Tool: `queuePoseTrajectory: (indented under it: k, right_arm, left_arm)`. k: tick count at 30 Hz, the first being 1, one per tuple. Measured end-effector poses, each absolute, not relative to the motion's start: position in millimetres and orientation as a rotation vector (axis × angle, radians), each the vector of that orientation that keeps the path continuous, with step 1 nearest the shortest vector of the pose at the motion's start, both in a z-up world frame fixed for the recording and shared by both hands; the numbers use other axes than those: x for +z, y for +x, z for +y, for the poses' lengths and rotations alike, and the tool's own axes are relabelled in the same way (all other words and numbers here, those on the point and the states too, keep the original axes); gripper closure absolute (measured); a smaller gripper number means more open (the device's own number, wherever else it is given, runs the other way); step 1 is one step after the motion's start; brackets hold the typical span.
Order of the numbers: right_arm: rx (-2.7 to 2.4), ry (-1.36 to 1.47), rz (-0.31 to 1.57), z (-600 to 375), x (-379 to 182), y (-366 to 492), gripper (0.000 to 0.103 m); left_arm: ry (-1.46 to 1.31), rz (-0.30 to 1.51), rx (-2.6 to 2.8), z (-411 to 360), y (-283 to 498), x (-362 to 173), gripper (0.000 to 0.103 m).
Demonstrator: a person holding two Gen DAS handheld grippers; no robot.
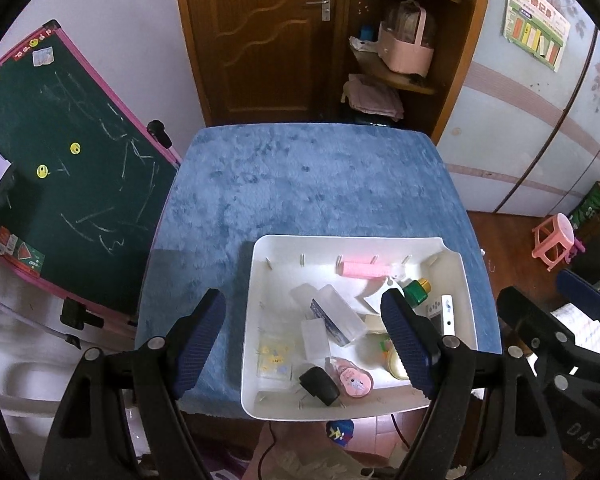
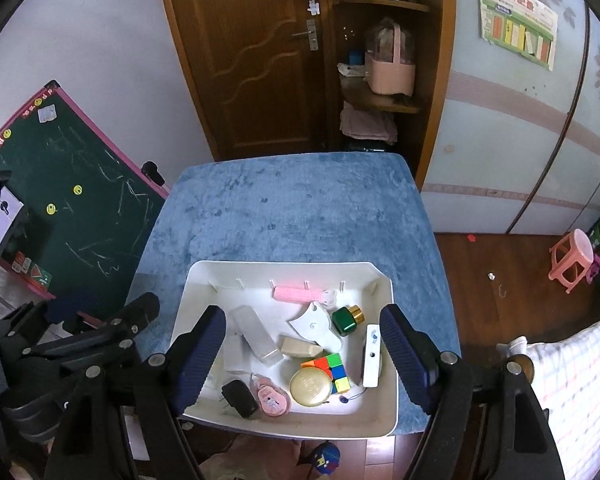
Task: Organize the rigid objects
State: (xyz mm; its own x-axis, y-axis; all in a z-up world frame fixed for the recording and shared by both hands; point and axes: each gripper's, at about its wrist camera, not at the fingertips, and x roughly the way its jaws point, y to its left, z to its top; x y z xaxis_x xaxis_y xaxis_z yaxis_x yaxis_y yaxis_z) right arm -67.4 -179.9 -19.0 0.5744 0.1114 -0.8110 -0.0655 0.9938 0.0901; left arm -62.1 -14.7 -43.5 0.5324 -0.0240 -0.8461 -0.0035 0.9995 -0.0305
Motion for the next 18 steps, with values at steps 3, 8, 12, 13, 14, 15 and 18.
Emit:
queuePoseTrajectory:
  k: [3,8,12,13,14,15,18]
  right_arm:
    - [0.103,0.054,0.962,-179.8,-20.9,-64.5,0.023]
    - [0.098,0.053,0.967,-180.6,-21.3,-63.0,0.023]
    - [0.097,0.053,0.975,-180.7,-23.2,-61.7,0.023]
    - [0.095,0.053,0.976,-180.6,-23.6,-62.0,0.023]
    - [0.094,0.054,0.977,-180.8,-23.9,-61.7,0.023]
    - [0.092,0.054,0.977,-181.3,-23.8,-61.9,0.023]
    - [0.090,0.054,0.975,-181.4,-24.0,-62.8,0.023]
  left_arm:
    - [-0.025,1.006,-0.011,-15.3,-62.1,-42.9,0.020]
    - [-0.025,1.006,-0.010,-15.1,-61.8,-42.6,0.020]
    - [-0.024,1.007,-0.012,-14.9,-61.5,-42.6,0.020]
    - [-0.024,1.008,-0.013,-14.9,-61.4,-42.6,0.020]
    - [-0.025,1.007,-0.012,-15.0,-61.6,-42.6,0.020]
    - [-0.024,1.007,-0.012,-15.2,-61.5,-42.6,0.020]
    - [-0.025,1.007,-0.010,-15.7,-61.5,-42.6,0.020]
